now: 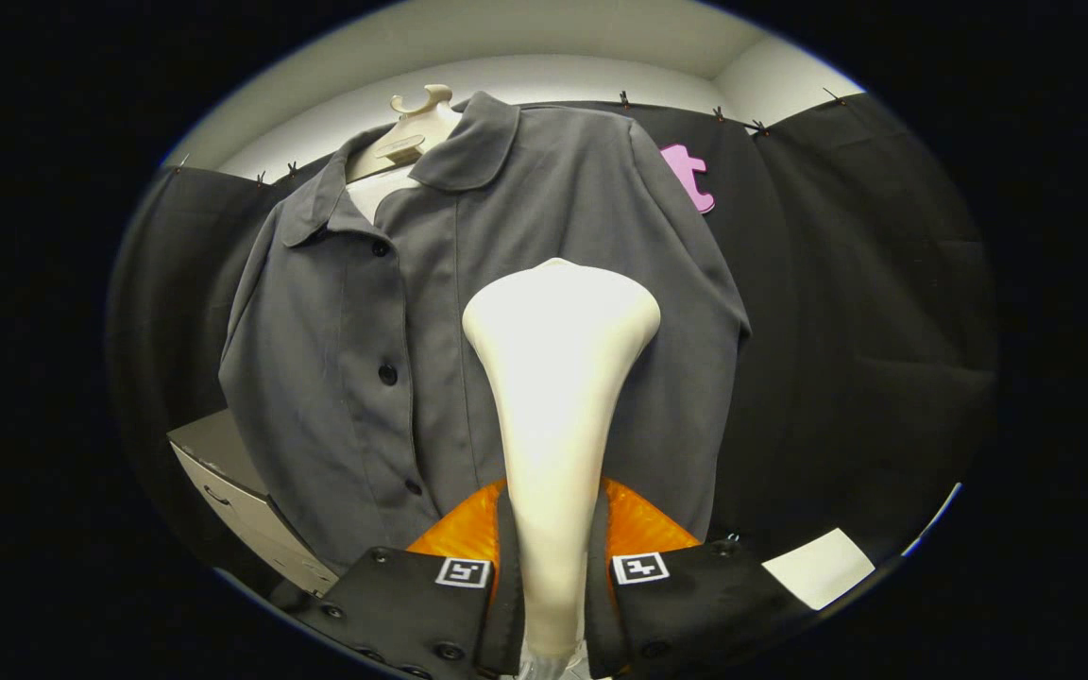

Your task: Iron the clothes twice with a garment steamer, once on the left side and once on the right side.

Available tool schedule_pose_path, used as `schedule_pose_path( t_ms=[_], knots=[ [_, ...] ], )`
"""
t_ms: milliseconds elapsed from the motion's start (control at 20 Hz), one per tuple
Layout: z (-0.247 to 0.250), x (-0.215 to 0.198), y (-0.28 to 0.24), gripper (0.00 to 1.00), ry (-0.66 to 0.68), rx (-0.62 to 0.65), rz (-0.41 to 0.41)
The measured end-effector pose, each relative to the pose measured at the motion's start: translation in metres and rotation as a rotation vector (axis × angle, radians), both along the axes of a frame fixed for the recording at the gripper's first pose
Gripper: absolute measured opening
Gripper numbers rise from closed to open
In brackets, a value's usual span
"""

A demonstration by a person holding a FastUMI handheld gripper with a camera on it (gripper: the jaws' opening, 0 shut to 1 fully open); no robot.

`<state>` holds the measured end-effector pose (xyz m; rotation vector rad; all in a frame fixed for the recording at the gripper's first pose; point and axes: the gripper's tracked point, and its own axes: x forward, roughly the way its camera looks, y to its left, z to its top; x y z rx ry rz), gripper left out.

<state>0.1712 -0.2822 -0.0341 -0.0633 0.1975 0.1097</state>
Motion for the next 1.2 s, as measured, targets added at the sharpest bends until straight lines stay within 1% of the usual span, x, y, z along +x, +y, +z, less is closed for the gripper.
schedule_pose_path(
  t_ms=[500,1200],
  knots=[
    [-0.047,-0.012,-0.011,0.33,0.074,0.016,-0.021],
    [-0.132,-0.037,-0.029,0.33,0.204,0.025,-0.052]
  ],
)
